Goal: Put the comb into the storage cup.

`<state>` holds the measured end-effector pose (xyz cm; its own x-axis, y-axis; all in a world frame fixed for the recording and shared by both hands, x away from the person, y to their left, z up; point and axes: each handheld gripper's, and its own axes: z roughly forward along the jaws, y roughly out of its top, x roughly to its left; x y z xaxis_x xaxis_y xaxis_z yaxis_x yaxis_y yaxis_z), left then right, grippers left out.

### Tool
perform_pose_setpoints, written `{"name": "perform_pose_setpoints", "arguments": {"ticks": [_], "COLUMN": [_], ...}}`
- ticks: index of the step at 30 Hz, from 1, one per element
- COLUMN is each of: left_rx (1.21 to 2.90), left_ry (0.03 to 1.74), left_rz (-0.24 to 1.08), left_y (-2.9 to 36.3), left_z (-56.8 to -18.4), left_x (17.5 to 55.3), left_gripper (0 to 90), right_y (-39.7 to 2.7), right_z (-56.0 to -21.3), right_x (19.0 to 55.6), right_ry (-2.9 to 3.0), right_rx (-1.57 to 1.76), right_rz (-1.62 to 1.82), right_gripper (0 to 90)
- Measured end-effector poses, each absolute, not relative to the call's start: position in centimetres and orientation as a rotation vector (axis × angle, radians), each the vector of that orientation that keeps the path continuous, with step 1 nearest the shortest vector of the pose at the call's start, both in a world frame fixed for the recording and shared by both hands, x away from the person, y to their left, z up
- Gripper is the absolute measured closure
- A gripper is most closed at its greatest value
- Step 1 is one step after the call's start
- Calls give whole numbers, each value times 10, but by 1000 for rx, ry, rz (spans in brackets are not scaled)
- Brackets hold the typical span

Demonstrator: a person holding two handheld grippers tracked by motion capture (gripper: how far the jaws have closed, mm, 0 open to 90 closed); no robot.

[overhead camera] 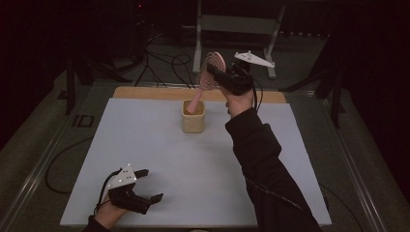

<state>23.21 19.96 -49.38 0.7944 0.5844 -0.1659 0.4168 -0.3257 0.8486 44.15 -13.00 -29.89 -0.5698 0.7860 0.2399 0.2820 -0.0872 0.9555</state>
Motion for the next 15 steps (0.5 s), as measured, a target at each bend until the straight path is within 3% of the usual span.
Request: {"name": "perform_pose_setpoints", "arguments": {"ticks": [15], "left_rx": [1960], "left_ry": [747], "left_rz": [216], "left_y": [201], "left_z": [-493], "left_x": [231], "left_gripper": [3], "right_y": [-126], "right_z": [-295], "right_x": [449], "right_ry": [1744], "right_rx": [1143], "right_rz": [1715], "right_gripper": [653]}}
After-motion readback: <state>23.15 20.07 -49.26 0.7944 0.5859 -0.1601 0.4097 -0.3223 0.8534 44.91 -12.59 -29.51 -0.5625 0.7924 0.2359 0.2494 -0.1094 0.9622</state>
